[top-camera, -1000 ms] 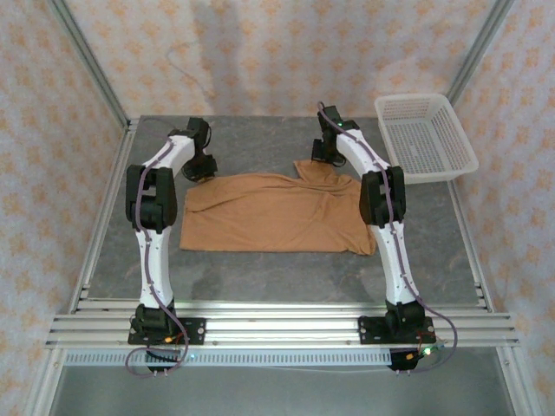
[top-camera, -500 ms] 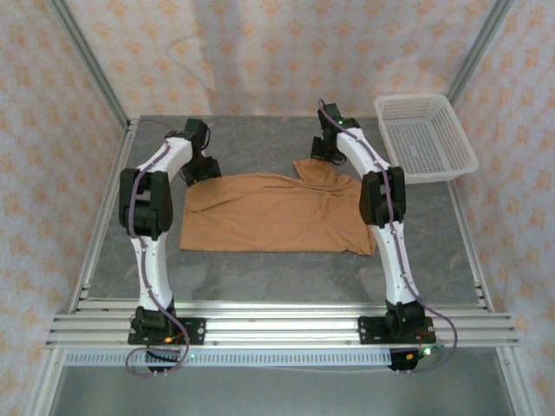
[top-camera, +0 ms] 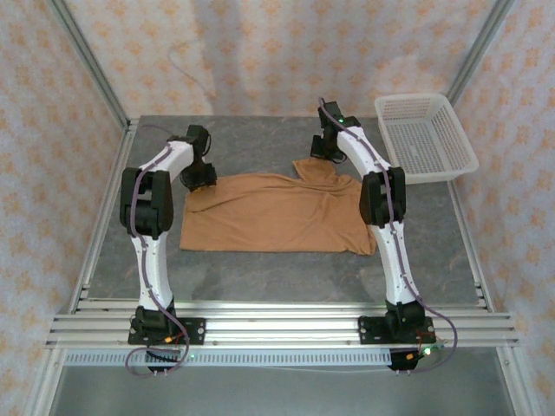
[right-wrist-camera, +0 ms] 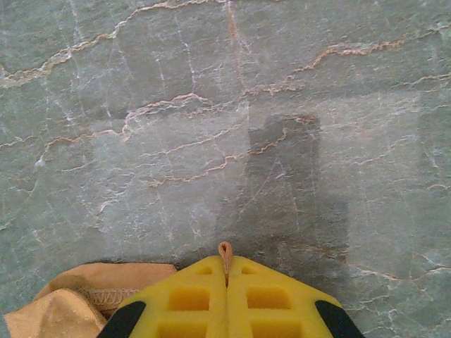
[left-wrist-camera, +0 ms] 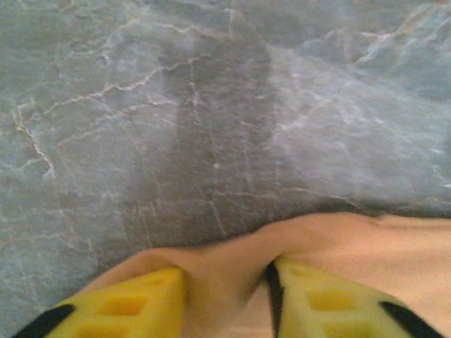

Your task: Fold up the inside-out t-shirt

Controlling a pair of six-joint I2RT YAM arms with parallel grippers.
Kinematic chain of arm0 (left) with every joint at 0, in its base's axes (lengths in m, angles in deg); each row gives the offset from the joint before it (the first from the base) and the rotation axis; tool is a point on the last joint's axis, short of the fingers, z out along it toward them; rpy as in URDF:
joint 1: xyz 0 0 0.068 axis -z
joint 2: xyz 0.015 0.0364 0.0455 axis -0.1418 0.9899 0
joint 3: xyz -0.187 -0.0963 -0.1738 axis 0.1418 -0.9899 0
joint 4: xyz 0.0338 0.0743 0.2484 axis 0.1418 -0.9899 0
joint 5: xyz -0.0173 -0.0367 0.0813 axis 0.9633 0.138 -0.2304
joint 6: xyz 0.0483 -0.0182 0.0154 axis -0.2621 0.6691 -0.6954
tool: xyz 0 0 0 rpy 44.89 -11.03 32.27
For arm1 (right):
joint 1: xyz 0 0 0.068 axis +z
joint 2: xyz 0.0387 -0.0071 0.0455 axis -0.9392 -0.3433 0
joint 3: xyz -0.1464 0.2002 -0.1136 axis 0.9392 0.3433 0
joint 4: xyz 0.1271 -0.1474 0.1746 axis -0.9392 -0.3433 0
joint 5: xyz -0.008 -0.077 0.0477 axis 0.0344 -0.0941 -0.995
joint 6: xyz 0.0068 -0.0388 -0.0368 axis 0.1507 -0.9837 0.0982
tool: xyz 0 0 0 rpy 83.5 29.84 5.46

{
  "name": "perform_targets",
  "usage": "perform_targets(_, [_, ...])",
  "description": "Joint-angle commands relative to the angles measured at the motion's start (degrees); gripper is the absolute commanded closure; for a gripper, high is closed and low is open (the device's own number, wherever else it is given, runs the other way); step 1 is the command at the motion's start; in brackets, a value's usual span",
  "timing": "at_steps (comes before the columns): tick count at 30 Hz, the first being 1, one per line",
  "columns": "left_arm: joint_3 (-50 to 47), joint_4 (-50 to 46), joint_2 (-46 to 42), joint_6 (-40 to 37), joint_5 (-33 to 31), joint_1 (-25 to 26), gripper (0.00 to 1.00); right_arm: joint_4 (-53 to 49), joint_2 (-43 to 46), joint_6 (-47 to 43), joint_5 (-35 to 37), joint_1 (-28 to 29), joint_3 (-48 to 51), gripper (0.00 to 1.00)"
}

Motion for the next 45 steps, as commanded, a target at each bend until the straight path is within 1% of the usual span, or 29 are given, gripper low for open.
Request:
perform_targets(1, [2.7,-0.9,2.8,0.3,-2.3,-0.4,0.81,-2.5,1.4,-2.3,-1.1,0.2,-1.5,1.00])
perform_targets(3, [4.8,-2.3,3.4,0.0,-2.9,-0.4,0.93,-2.2,2.0,-3.8,-1.0,0.5,-1.0,1.00])
perform_targets(5, [7.1,-3.8,3.6,-0.3,-3.1,-0.2,1.00,-1.6,2.4,-4.5,0.2,0.6,-1.1,1.00])
perform_targets(9, [13.1,-6.6,3.7,-1.0,-4.0,0.5,1.00,0.3,2.4,-4.8,3.0,0.5,-3.6,1.00])
perform_targets(13, [22.6,-11.0,6.1,-1.9,-5.1,0.8,1.00,4.4,2.4,-2.9,5.5,-0.4,-7.3,1.00])
perform_targets(17, [27.8,-12.9,8.2,-2.5,-4.9,0.8,1.00,10.4,3.7,0.2,4.9,-1.2,-6.9,1.00])
perform_targets(24, [27.0,-11.9,10.2,-3.2,-4.4,0.8,1.00,16.6,3.7,2.4,0.3,-1.3,-6.8,1.00])
perform_targets(31, [25.0,-11.1,10.0,-3.5,-5.2,0.7,1.00,21.5,6.0,4.7,-7.2,-1.6,-4.2,1.00])
perform_targets(35, [23.4,-10.2,8.6,-3.9,-5.1,0.7,1.00,19.1,9.5,4.4,-10.4,-1.6,-1.4,1.00])
perform_targets(38, [20.9,-9.1,6.5,-3.7,-4.6,0.7,1.00,17.5,15.2,4.2,-14.3,-1.5,6.6,1.00])
perform_targets(41, [15.1,-6.0,2.6,-2.9,-4.1,0.7,1.00,21.8,24.6,4.1,-16.9,-1.2,22.4,1.00])
perform_targets(45, [5.5,-1.5,-3.8,-1.9,-4.6,0.7,1.00,28.7,39.5,4.1,-17.4,-0.5,44.8,1.00])
